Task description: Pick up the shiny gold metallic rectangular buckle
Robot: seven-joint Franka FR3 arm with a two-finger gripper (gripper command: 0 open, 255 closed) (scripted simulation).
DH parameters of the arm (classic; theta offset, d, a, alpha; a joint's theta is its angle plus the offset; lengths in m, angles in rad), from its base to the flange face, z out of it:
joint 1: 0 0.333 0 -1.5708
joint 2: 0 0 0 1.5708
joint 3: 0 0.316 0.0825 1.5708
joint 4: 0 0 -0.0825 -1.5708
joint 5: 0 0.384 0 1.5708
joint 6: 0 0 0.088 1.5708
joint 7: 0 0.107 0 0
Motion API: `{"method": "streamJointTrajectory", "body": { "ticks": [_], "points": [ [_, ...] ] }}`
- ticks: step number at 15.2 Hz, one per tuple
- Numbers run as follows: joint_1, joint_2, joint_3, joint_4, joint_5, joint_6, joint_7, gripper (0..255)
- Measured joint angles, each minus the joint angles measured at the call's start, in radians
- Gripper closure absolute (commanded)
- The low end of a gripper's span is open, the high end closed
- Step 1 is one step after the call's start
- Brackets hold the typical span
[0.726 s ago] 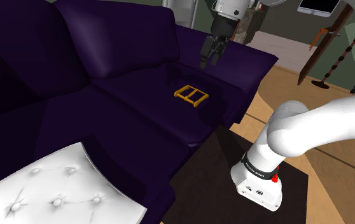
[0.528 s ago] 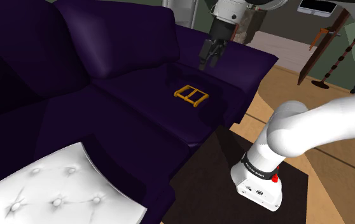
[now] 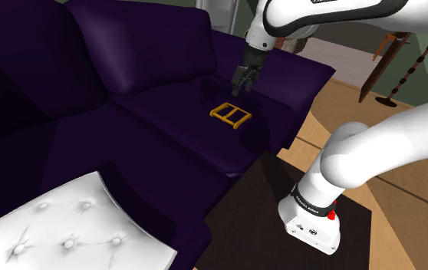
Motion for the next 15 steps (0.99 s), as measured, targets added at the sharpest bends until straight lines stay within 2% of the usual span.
{"method": "streamJointTrajectory", "body": {
  "ticks": [8,15],
  "points": [
    [-0.036,0.242,-0.095,0.015,-0.023,0.223,-0.105,0],
    [-0.054,0.493,-0.169,0.091,0.02,0.392,-0.214,0]
  ]
}}
